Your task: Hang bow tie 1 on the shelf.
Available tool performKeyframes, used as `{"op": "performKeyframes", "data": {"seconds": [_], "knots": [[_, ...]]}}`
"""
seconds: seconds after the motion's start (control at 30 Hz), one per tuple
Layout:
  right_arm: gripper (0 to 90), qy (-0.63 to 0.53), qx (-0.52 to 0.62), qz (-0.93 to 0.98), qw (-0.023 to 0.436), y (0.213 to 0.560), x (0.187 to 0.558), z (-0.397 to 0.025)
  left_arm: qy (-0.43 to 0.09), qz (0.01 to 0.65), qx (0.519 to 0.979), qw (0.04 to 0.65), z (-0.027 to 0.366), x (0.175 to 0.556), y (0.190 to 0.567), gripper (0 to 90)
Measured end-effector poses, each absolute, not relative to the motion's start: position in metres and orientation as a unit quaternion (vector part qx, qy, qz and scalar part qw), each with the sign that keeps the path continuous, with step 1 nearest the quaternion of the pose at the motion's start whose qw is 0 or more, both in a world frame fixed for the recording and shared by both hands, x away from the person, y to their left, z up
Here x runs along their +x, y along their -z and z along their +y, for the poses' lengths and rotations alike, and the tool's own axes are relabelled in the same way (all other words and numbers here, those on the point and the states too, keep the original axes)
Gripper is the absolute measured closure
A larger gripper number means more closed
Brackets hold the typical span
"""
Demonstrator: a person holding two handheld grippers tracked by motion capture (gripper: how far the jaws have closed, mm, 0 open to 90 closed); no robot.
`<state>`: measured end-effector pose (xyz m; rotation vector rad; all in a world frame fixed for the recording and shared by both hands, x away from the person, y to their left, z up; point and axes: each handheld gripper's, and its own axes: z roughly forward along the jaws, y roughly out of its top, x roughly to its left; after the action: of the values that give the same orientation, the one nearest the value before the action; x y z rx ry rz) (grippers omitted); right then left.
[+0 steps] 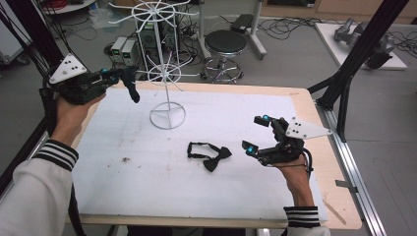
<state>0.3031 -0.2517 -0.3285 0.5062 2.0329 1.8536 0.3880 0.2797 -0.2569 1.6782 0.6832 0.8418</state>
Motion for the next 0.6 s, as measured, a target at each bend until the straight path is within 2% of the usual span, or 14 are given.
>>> {"op": "performKeyframes", "data": {"seconds": [0.23, 0.6], "knots": [[11.0, -0.658, 0.196, 0.705, 0.177, 0.339, 0.300, -0.257, -0.354, 0.287, 0.709, 0.538, 0.273, 0.391, 0.256, 82.3], [11.0, -0.653, 0.249, 0.680, 0.223, 0.355, 0.298, -0.268, -0.355, 0.285, 0.719, 0.525, 0.260, 0.396, 0.258, 82.3]]}}
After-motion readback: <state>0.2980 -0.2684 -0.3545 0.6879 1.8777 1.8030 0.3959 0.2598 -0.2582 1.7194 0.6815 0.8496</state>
